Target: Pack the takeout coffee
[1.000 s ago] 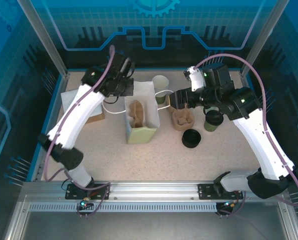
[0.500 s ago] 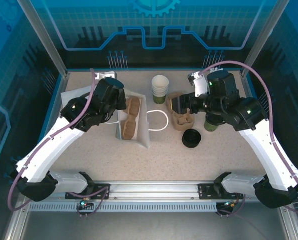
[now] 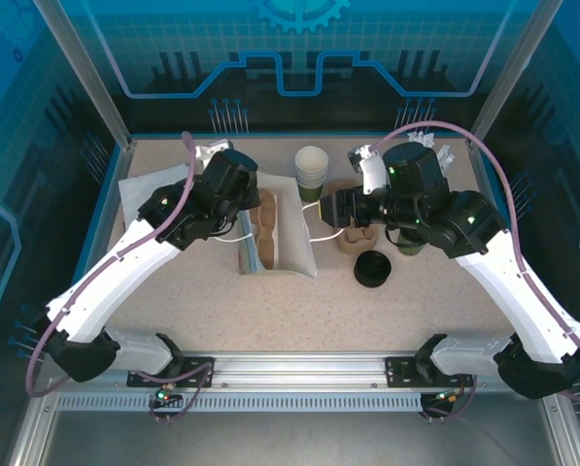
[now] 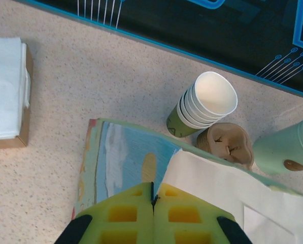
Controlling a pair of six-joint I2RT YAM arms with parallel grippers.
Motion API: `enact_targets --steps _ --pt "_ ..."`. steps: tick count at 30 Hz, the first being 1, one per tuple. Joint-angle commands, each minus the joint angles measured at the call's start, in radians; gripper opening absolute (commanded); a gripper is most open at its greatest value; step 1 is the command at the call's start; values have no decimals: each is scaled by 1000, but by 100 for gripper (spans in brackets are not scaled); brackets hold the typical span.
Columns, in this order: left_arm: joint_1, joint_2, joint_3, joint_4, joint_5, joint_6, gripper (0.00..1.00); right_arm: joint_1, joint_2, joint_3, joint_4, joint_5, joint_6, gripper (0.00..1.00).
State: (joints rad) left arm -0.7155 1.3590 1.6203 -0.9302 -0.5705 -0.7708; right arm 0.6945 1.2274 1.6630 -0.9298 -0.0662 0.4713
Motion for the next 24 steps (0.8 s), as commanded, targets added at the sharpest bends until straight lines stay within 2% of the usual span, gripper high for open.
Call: enact_targets --steps 1,5,10,15,19,24 --pt "8 33 49 13 57 -77 0 31 11 73 -43 64 21 63" --pt "46 54 60 -12 105 -104 3 39 33 93 -73 79 33 60" --pt "146 5 -69 26 234 -130 9 85 84 135 -110 69 45 54" --pt "196 -31 -129 35 312 -90 41 178 169 207 -155 109 66 50" --pt "227 -54 -108 -30 315 -17 56 260 263 290 -191 168 63 48" --pt "269 -115 -99 -79 324 64 76 281 404 432 -255 201 23 46"
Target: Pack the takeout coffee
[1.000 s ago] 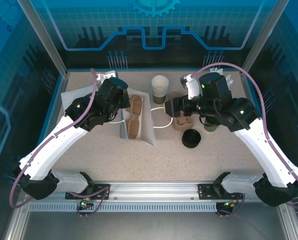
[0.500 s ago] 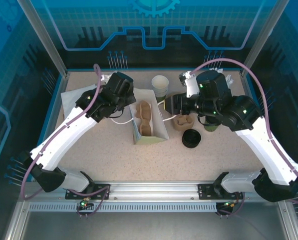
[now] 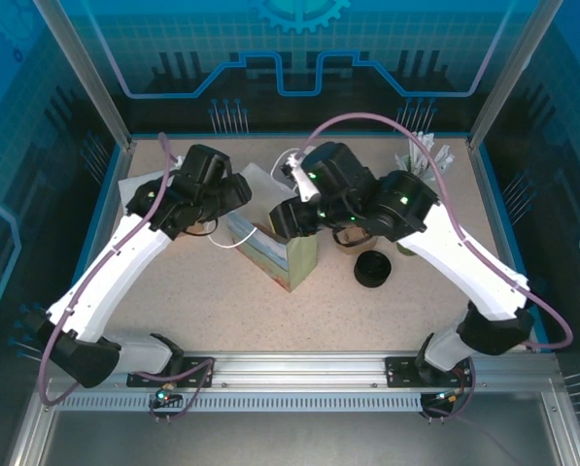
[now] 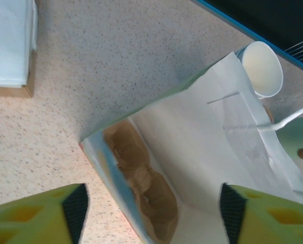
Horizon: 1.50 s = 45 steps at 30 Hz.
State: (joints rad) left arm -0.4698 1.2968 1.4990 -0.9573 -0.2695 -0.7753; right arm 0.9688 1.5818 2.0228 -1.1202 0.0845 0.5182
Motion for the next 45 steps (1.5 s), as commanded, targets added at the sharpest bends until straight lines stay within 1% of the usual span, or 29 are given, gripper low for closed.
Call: enact_targets --steps 1,4,6,9,15,17,21,25,29,31,36,45 --pt "35 -68 18 -53 32 87 79 6 86 109 -86 53 -38 46" --pt "89 -88 10 -49 104 148 86 -14 189 221 -154 9 -70 43" --pt "152 -83 4 -35 206 186 88 -43 264 289 -205 -48 -78 40" --pt "229 -54 -20 11 360 213 89 -87 340 332 -241 -98 -75 35" --pt "246 41 -45 64 453 260 88 -114 461 407 -288 -132 -102 34" --pt "246 63 -53 65 449 262 85 -116 495 426 -300 -134 -108 35" --pt "246 67 -102 100 446 244 75 -119 542 438 -290 -124 -113 35" --pt "246 46 -154 133 452 218 63 -125 592 451 -277 -108 -131 35" --pt "246 17 -181 147 443 205 54 -134 635 455 -289 -63 -165 36" --pt "246 8 -184 147 440 205 51 -137 648 450 -297 -35 -180 39" --pt "246 0 -193 155 455 189 50 -149 671 413 -302 -23 -205 42" --pt "246 -2 -192 137 432 176 51 -142 712 348 -292 -40 -226 42"
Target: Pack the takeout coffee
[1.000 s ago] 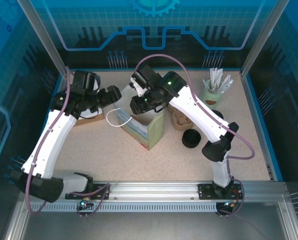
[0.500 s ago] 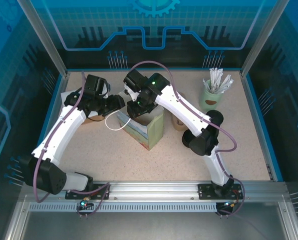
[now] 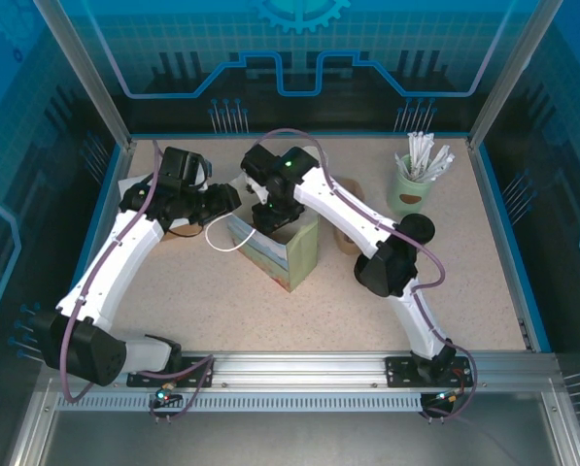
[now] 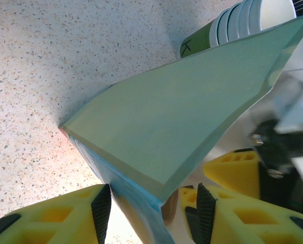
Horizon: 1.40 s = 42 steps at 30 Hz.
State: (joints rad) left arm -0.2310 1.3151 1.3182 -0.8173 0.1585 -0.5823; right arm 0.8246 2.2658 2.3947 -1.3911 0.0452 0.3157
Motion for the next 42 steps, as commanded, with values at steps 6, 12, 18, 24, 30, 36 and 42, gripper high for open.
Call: enact_targets --steps 6,12,18,24,30,36,42 --pt "7 -7 1 -25 -34 -20 50 13 21 -98 24 11 -68 42" --pt "7 -4 14 -28 -43 -21 50 14 43 -124 26 23 -85 42" --pt "7 3 17 -25 -20 -28 50 17 55 -135 43 -1 -89 41" --pt "7 3 18 -19 -14 -30 49 24 55 -167 63 4 -89 38" --pt "7 6 31 -22 -22 -27 49 25 43 -198 80 2 -87 37" --pt "7 10 28 -20 -17 -33 49 27 17 -209 106 -6 -83 36" --pt "5 9 25 -17 -13 -39 48 26 27 -206 111 -14 -86 31"
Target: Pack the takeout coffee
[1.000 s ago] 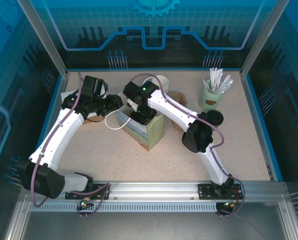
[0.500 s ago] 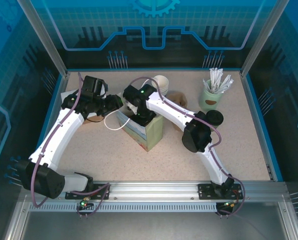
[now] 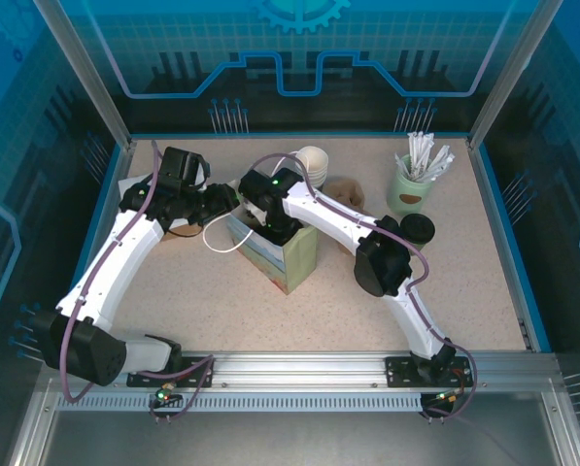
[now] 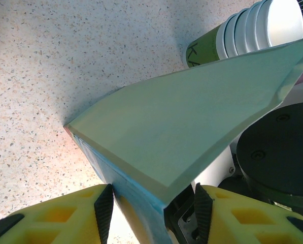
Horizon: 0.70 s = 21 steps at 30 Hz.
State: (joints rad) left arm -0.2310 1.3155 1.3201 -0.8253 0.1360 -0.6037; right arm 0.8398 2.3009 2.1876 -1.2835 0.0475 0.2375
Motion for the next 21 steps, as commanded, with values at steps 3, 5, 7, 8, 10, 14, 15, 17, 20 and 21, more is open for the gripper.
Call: enact_targets --steps 3,5,7,8,10,14,15,17,20,21 --pt "5 8 23 -8 12 -19 47 11 -3 1 8 -33 -5 26" --pt "7 10 20 -7 16 -19 47 12 3 2 12 -38 -3 23" --pt "3 11 22 -6 16 -21 47 11 8 3 14 -42 -3 21" --pt "4 11 21 -6 17 -21 46 12 10 3 15 -46 -3 19" --pt "4 12 20 -6 17 -21 46 11 16 4 16 -50 -2 17" --pt "3 11 18 -5 17 -21 46 12 20 6 20 -68 2 14" --pt "2 10 19 -5 17 -20 46 11 20 6 20 -70 2 14" --pt "2 11 18 -5 16 -21 46 12 20 7 20 -74 3 14" --pt "1 11 18 -3 16 -22 46 11 16 11 21 -82 3 14" --pt "1 13 17 -3 16 -22 46 12 15 12 23 -90 5 14"
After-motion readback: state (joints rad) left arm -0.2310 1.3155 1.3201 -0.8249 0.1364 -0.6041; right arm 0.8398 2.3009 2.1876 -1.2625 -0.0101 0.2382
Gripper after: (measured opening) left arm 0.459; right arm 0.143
